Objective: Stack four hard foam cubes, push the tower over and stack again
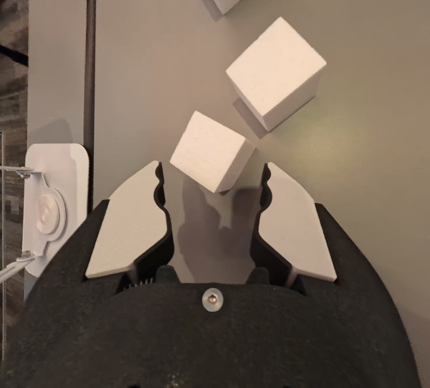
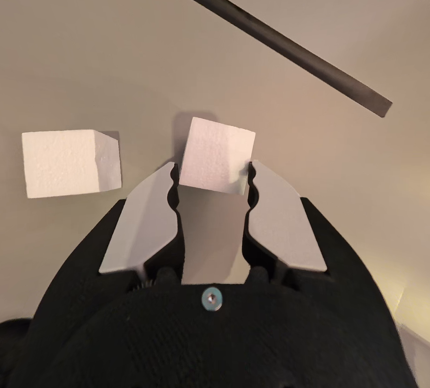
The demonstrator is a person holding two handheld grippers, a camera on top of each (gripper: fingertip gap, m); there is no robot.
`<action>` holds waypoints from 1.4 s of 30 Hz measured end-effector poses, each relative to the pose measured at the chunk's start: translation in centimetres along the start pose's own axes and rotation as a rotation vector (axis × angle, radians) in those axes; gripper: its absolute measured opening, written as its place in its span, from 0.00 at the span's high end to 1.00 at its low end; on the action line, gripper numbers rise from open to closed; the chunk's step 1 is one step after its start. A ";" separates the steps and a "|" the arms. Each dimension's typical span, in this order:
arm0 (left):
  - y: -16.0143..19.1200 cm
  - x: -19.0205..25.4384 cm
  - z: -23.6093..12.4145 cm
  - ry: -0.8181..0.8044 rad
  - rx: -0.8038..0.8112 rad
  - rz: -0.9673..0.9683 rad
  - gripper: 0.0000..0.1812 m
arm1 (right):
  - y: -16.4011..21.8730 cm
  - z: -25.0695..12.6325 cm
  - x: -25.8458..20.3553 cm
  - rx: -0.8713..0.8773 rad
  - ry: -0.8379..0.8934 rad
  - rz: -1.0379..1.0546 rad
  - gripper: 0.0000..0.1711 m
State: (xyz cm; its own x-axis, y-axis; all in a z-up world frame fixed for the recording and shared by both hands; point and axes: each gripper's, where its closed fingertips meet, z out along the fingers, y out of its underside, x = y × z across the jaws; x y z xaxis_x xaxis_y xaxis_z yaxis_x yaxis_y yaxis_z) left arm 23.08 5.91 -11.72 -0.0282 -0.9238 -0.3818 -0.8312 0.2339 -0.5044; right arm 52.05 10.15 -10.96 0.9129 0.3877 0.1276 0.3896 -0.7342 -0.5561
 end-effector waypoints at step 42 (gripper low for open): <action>5.5 -4.9 -4.8 -0.102 0.027 -0.212 0.66 | -6.6 -7.9 -19.4 -0.018 -0.382 -0.174 0.66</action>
State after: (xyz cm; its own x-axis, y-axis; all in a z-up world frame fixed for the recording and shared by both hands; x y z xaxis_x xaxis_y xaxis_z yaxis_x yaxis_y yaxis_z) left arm 16.03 10.28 -8.93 0.2026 -0.9182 -0.3404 -0.7971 0.0472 -0.6020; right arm 32.75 3.07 -3.34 0.7240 0.6829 -0.0975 0.5389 -0.6482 -0.5380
